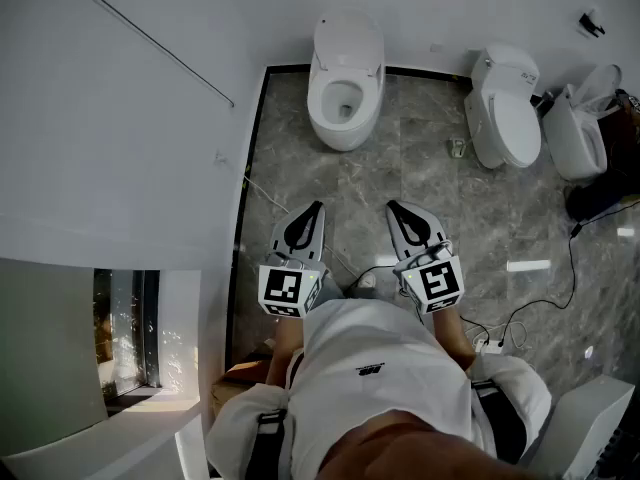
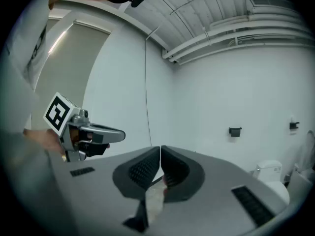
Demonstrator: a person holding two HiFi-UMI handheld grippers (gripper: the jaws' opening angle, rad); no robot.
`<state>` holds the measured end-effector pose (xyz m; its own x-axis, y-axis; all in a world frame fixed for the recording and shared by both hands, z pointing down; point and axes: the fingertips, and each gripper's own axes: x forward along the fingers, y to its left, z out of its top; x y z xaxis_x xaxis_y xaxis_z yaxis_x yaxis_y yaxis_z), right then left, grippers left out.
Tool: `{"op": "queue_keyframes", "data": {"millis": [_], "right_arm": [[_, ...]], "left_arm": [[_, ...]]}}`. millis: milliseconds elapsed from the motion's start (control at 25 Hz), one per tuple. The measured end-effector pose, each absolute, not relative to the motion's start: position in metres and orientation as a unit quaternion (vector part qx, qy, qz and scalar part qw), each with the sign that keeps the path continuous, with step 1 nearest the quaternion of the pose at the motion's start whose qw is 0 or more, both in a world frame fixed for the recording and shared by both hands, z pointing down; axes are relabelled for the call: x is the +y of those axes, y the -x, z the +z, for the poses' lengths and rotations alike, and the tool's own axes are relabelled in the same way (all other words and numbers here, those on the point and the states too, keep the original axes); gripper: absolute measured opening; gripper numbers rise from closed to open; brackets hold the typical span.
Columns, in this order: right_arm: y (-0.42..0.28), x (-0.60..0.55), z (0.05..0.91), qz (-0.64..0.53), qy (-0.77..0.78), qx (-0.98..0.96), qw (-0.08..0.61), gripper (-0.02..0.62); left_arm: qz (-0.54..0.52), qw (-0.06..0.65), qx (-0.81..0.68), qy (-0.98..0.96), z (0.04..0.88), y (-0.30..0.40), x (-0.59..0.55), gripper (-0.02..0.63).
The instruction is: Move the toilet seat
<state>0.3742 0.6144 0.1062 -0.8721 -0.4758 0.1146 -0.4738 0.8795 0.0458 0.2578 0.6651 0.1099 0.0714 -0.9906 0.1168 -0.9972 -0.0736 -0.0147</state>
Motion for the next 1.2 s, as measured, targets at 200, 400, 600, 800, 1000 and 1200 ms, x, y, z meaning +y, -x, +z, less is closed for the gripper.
{"op": "queue_keyframes", "data": {"millis": [200,400,600,800,1000,1200], "right_arm": [[-0.377,0.613,0.111,0.001,-0.239,-0.97,0.045,0.034],[-0.372,0.604,0.111,0.007,-0.236,-0.971,0.036,0.035],[-0.363,0.587,0.114,0.004,-0.237,-0.971,0.041,0.035],[-0.346,0.566,0.115,-0.002,-0.236,-0.971,0.045,0.035],[-0.322,0.537,0.12,-0.001,-0.239,-0.97,0.053,0.035],[-0.287,0.505,0.121,-0.001,-0.235,-0.97,0.06,0.035]], "left_arm": [[0.051,0.034,-0.682,-0.729,0.114,-0.262,0.661,0.035],[0.051,0.03,-0.685,-0.726,0.114,-0.258,0.654,0.035],[0.049,0.031,-0.687,-0.725,0.117,-0.25,0.637,0.035],[0.045,0.029,-0.685,-0.727,0.12,-0.237,0.612,0.035],[0.043,0.033,-0.685,-0.726,0.122,-0.213,0.583,0.035],[0.045,0.045,-0.684,-0.726,0.129,-0.178,0.552,0.035]]}}
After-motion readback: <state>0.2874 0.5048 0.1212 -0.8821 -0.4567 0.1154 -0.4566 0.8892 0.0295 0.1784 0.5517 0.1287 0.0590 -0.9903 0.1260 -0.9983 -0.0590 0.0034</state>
